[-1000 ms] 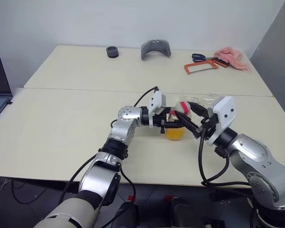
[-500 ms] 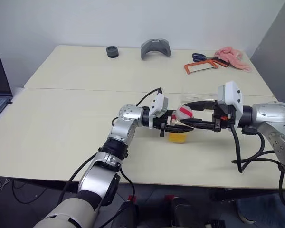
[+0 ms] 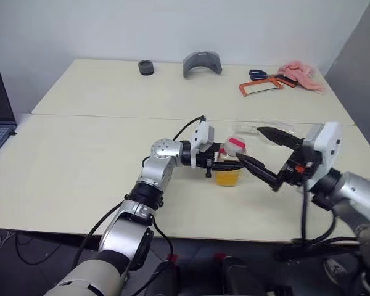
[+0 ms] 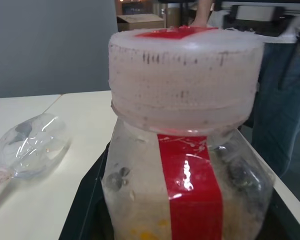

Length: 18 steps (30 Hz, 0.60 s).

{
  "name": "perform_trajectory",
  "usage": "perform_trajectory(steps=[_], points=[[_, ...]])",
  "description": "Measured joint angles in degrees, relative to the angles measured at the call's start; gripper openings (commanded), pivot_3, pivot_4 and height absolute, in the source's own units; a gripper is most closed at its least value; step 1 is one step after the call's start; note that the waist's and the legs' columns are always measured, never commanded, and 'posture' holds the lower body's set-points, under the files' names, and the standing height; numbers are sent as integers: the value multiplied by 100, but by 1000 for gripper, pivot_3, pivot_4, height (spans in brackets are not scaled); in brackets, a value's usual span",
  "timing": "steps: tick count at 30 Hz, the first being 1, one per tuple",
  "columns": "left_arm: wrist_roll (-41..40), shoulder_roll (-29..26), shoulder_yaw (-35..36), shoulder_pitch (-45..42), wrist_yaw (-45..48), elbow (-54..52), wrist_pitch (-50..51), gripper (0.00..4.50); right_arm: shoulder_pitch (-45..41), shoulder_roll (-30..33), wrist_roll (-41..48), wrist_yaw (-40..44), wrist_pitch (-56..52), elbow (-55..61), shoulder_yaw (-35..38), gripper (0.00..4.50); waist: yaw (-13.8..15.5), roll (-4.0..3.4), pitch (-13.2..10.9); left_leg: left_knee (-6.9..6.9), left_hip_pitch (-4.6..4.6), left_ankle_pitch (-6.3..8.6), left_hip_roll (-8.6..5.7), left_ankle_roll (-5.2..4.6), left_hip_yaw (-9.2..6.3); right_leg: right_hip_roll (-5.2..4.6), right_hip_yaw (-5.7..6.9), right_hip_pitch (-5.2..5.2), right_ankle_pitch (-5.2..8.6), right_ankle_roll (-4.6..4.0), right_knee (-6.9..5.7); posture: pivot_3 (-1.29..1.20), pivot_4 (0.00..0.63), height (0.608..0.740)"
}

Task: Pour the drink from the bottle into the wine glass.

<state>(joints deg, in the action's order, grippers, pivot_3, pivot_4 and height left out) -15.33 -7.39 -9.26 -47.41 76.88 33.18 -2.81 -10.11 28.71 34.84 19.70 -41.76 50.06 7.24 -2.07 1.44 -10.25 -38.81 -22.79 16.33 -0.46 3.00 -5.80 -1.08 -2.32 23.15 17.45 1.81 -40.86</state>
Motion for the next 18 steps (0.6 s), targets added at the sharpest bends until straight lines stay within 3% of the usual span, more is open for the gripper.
perform_trajectory(steps=[2, 5, 18], points=[[1, 49, 0, -2, -11, 13, -8, 1740, -5, -484, -565, -711, 12, 89, -625, 4267, -9, -2, 1, 0, -1, -1, 0, 2, -2, -1, 0, 1, 0, 0, 0, 0, 150, 740], [2, 85, 0, -4, -17, 40, -25, 1740, -60, -689, -1202, -1238, 37, 67, -1054, 4267, 14, -2, 1, -2, -3, -3, -6, 6, 0, -7, -1, 1, 0, 0, 2, 0, 150, 740], [10, 117, 0, -18, -23, 93, -103, 1740, 17, -892, -1778, -1318, 34, 14, -1365, 4267, 10, -2, 1, 0, -3, 0, -4, 1, -1, -5, 1, 1, 0, 0, 4, 0, 150, 740]])
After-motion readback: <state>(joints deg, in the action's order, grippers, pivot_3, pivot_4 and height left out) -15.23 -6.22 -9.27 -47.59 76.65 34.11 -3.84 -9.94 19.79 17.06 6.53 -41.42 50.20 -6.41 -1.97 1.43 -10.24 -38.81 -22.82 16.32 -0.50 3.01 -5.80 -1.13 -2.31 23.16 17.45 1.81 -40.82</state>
